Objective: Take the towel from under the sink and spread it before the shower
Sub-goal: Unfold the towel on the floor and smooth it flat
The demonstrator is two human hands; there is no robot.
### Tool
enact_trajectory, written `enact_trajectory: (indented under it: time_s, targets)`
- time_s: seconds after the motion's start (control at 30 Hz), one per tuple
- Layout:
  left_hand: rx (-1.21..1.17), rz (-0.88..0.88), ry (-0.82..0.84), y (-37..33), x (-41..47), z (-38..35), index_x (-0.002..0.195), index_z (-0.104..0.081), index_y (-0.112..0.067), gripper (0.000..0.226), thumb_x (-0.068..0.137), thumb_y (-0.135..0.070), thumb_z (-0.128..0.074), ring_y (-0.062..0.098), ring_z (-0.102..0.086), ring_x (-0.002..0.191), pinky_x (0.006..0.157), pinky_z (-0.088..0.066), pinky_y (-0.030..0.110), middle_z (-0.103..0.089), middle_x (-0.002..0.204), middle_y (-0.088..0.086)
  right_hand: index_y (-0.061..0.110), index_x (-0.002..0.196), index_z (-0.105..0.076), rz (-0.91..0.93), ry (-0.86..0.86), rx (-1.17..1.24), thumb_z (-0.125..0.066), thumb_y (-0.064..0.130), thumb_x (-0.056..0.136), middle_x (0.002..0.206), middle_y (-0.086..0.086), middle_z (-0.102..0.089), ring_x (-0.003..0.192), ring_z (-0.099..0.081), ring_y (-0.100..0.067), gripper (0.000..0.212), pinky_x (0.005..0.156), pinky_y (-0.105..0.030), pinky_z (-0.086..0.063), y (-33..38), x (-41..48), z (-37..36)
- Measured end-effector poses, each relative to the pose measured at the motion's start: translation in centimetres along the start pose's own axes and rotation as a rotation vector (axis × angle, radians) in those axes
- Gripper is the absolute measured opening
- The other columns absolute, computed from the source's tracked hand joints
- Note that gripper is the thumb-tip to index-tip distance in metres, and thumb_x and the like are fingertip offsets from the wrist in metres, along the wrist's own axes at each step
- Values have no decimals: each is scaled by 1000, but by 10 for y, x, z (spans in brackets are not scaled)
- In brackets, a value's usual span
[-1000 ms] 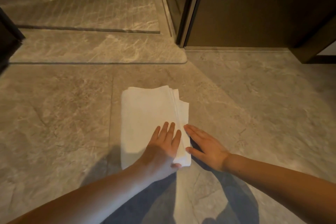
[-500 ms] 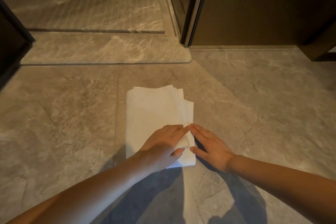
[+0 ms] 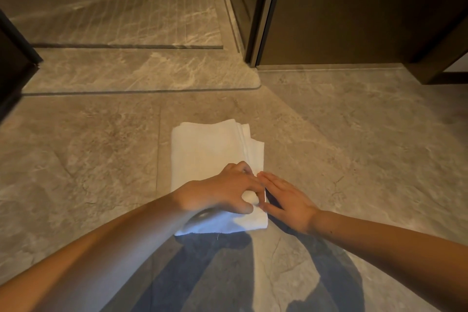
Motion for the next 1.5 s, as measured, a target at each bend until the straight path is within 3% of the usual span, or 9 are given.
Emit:
enact_trajectory:
  time_s: [0.17, 0.27, 0.37, 0.57, 0.8, 1.03, 1.13, 1.3, 1.5]
  targets:
    - [19, 0, -136, 4, -4, -7, 90, -67, -34, 38, 78, -66, -50, 10, -27, 115, 95, -12, 30, -58, 97, -27, 26, 156, -2, -7, 5, -15, -37, 58, 98, 164, 10, -1, 148, 0, -4, 75, 119, -22, -3, -1, 1, -1]
    - [4, 5, -220, 2, -3, -10, 75, -64, -34, 42, 90, -59, -34, 11, -28, 104, 93, -13, 31, -52, 89, -40, 27, 156, -2, -16, 11, -6, -34, 60, 97, 164, 11, -1, 148, 0, -4, 75, 121, -25, -5, 0, 1, -2]
    - [46, 46, -257, 2, 1, -10, 77, -68, -31, 44, 99, -46, -32, 15, -28, 96, 88, -19, 33, -49, 95, -25, 26, 156, -2, -19, 20, -11, -36, 57, 98, 164, 10, -1, 149, 1, -5, 74, 122, -27, -5, 1, 0, -1]
    - [-141, 295, -196, 6, 0, -12, 56, -52, -41, 31, 80, -60, -47, 9, -50, 69, 59, -31, 29, -49, 67, -10, 28, 156, -1, -32, 26, 6, -38, 56, 98, 164, 11, 0, 148, 3, -5, 75, 119, -24, -1, 2, 0, -1]
    - [-220, 341, -184, 10, -6, -19, 69, -50, -31, 30, 64, -58, -61, 12, -56, 40, 50, -42, 24, -60, 45, -8, 40, 154, -6, -55, -5, 66, -47, 67, 85, 163, 11, -5, 149, -1, -11, 85, 121, -35, -9, 10, 4, -2]
    - [-511, 272, -292, 15, -34, -19, 82, -56, -24, 18, 70, -32, -67, 8, -51, 52, 57, -45, 30, -57, 54, -7, 55, 148, 3, -83, 19, 24, -49, 81, 70, 162, 14, 2, 148, 3, -12, 97, 121, -41, -11, 11, 7, -6]
    - [-629, 228, -342, 18, -51, -17, 84, -57, -24, 21, 68, -34, -66, 5, -45, 51, 55, -40, 19, -51, 51, -16, 55, 148, 4, -89, 20, 4, -50, 82, 70, 162, 13, 1, 148, 2, -13, 98, 121, -40, -12, 10, 8, -6]
    - [-825, 221, -478, 32, -85, -12, 86, -57, -18, 33, 68, -38, -76, 16, -40, 54, 60, -40, 33, -40, 49, -5, 55, 148, 3, -106, 39, 15, -53, 81, 70, 162, 15, 1, 148, 1, -14, 99, 120, -42, -13, 12, 9, -5]
    - [-772, 226, -548, 47, -127, -10, 93, -56, -17, 34, 71, -32, -76, 11, -41, 55, 57, -37, 28, -40, 55, -9, 51, 149, 0, -74, -42, -13, -53, 83, 69, 163, 13, -2, 148, -4, -17, 102, 119, -40, -11, 24, 19, 4]
Point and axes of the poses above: each hand's wrist, its own x-axis towards the middle knuckle, its own z-axis out of the back of the hand, y = z × x, the point moved 2 cm from there along x, towards the middle knuckle
